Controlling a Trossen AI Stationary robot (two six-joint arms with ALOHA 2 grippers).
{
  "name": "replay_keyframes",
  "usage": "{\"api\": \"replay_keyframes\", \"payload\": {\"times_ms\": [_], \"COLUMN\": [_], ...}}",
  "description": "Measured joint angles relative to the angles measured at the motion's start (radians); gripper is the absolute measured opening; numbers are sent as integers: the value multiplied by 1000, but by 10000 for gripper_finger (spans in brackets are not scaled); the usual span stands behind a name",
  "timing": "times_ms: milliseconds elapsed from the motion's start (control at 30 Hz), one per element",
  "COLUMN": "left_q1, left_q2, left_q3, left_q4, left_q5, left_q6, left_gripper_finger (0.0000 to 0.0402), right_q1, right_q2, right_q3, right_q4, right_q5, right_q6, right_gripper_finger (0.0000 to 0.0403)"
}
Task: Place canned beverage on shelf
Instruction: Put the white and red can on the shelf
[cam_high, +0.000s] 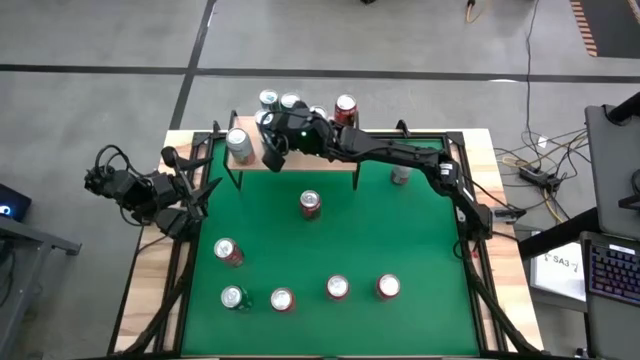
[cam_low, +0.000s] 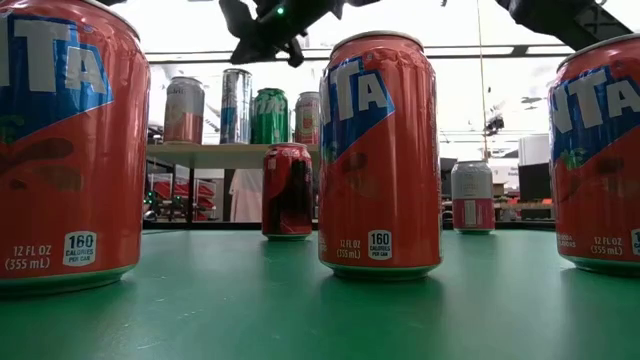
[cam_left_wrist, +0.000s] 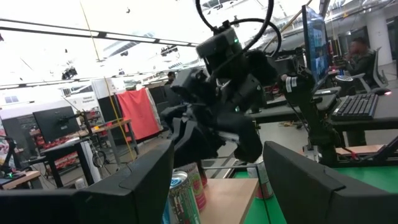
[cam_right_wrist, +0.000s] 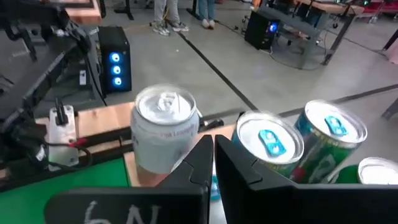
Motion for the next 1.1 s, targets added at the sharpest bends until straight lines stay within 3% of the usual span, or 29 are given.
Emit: {"api": "replay_keyframes", "payload": {"times_ms": [567,1100], "left_q1": [0,0], "left_q2": [0,0], "left_q3": [0,0], "left_q4": [2,6], "left_q5": [0,0], "left_q6": [0,0], "left_gripper_finger": [233,233], "right_q1": [17,13], "right_q2": [-2,-2], "right_q3": [-16,-16], "right_q4": [-70,-48], "right_q5": [-8,1], "right_q6": [-13,-137], "right_gripper_finger": [9,9]}}
